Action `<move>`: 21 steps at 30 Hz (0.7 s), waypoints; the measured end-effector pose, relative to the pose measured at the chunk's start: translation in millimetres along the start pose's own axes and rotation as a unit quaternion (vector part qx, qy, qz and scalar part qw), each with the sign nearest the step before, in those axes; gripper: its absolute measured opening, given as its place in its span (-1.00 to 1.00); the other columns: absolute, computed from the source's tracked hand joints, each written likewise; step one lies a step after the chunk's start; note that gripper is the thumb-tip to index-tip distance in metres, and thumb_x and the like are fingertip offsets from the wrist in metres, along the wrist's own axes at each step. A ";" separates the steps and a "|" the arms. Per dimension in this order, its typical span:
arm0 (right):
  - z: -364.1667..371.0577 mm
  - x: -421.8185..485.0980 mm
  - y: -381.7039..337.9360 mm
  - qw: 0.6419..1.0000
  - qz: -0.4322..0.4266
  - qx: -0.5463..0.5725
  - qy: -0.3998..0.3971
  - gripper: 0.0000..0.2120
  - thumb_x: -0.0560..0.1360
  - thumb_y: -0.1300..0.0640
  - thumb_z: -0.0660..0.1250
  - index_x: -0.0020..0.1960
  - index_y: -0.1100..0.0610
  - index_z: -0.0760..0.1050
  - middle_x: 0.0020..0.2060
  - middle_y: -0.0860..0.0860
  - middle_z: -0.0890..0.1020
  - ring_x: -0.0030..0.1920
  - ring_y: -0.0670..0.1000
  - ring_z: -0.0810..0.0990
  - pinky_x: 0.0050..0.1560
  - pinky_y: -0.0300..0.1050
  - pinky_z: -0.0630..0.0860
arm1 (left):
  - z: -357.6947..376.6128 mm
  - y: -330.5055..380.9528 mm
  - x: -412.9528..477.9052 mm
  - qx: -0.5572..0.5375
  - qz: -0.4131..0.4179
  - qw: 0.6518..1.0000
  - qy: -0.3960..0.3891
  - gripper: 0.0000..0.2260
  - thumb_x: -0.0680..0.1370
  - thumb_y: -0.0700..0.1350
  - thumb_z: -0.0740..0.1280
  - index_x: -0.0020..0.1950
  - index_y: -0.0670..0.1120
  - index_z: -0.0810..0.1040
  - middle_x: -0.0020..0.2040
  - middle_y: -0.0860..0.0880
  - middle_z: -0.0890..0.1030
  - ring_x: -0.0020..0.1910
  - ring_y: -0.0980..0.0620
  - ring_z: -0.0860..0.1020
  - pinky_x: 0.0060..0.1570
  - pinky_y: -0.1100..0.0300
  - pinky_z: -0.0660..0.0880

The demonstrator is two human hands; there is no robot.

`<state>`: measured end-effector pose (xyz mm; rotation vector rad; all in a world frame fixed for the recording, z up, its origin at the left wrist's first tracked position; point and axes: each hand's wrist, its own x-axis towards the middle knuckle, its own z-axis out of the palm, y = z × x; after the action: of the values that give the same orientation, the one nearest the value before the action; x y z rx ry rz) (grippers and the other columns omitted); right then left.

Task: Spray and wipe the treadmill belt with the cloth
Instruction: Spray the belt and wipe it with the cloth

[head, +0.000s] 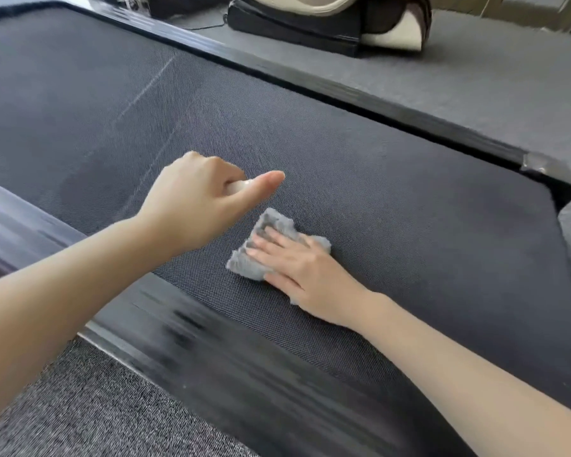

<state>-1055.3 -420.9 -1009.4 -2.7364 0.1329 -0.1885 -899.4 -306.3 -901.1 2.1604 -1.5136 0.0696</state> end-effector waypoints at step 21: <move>-30.4 -114.0 40.6 0.928 0.336 -0.062 0.149 -0.57 0.64 0.03 0.01 0.49 0.06 0.26 0.47 -0.04 0.29 0.49 0.00 0.18 0.45 -0.01 0.15 | 27.3 31.9 -21.0 -0.057 0.058 0.995 -0.050 -0.14 0.38 0.58 -0.10 -0.45 -0.23 0.38 -0.54 -0.14 0.46 -0.45 -0.17 0.47 -0.26 -0.07 0.51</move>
<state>-1175.0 -456.1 -1010.3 -2.5831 1.1750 -0.4011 -942.3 -307.8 -919.9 2.0124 -1.6563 -0.0869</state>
